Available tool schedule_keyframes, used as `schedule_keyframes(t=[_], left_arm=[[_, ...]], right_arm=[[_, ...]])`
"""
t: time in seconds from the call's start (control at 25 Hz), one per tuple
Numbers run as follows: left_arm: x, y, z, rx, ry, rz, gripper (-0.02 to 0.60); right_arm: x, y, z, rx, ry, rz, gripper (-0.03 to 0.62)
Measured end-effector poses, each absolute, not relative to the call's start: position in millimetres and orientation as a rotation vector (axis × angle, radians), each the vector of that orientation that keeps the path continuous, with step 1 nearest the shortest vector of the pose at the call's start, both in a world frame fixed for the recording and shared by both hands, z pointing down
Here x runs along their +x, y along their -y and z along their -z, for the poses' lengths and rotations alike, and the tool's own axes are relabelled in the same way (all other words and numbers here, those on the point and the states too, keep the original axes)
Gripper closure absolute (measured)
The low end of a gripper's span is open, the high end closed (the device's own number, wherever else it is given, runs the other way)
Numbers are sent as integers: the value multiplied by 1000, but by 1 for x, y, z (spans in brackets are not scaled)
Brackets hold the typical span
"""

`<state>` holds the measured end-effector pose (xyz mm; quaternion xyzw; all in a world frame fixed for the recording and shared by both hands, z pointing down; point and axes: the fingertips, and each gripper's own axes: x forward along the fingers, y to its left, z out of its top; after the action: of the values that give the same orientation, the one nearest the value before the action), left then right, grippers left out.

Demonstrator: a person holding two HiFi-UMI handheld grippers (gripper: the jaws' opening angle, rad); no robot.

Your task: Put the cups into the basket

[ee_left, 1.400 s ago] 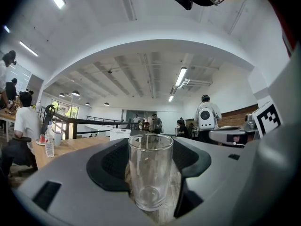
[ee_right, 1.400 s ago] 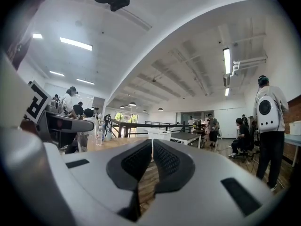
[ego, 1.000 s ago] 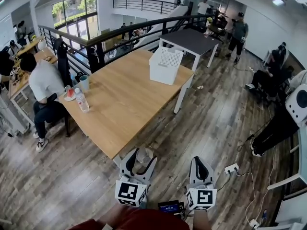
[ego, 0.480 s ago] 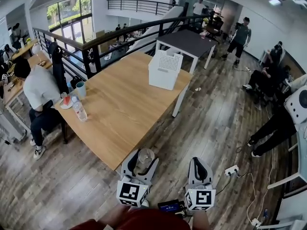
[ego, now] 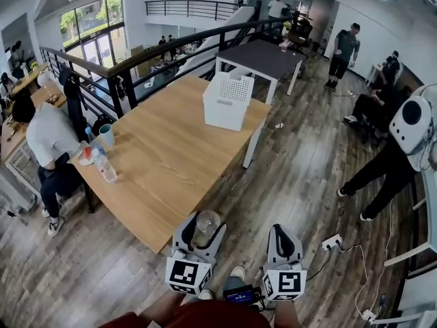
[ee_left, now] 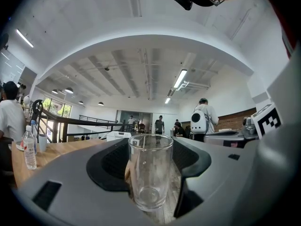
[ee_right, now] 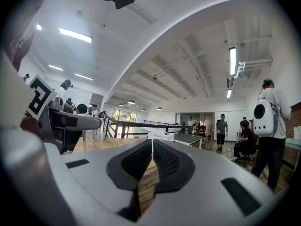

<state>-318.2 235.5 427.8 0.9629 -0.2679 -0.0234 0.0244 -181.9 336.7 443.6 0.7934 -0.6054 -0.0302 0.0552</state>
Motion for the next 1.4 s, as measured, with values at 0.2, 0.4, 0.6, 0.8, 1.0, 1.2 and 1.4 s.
schedule_keyframes(t=[0.2,0.4,0.6,0.8,1.0,1.2,1.4], left_arm=[[-290,-226,-428,2975,841,76,298],[-264,-212,-430,2967,863,59,298],[-236,-200,-432,2969,872,42,298],[-206,-191,-428,2983,885,37,298],[-176,-187,-426,2985,877,40,298],[-147,-181,-423,2987,876,33,298],[-120,-175,-423,2986,893,41,298]], right_arm=[[-152,-324,-446,2384,1841,90,580],[-124,-309,-451,2369,1858,69,580],[-98,-296,-452,2359,1878,72,580],[-67,-289,-451,2391,1893,51,579],[-32,-290,-453,2429,1876,40,579],[0,-289,-449,2456,1860,42,579],[28,-282,-452,2450,1872,44,579]])
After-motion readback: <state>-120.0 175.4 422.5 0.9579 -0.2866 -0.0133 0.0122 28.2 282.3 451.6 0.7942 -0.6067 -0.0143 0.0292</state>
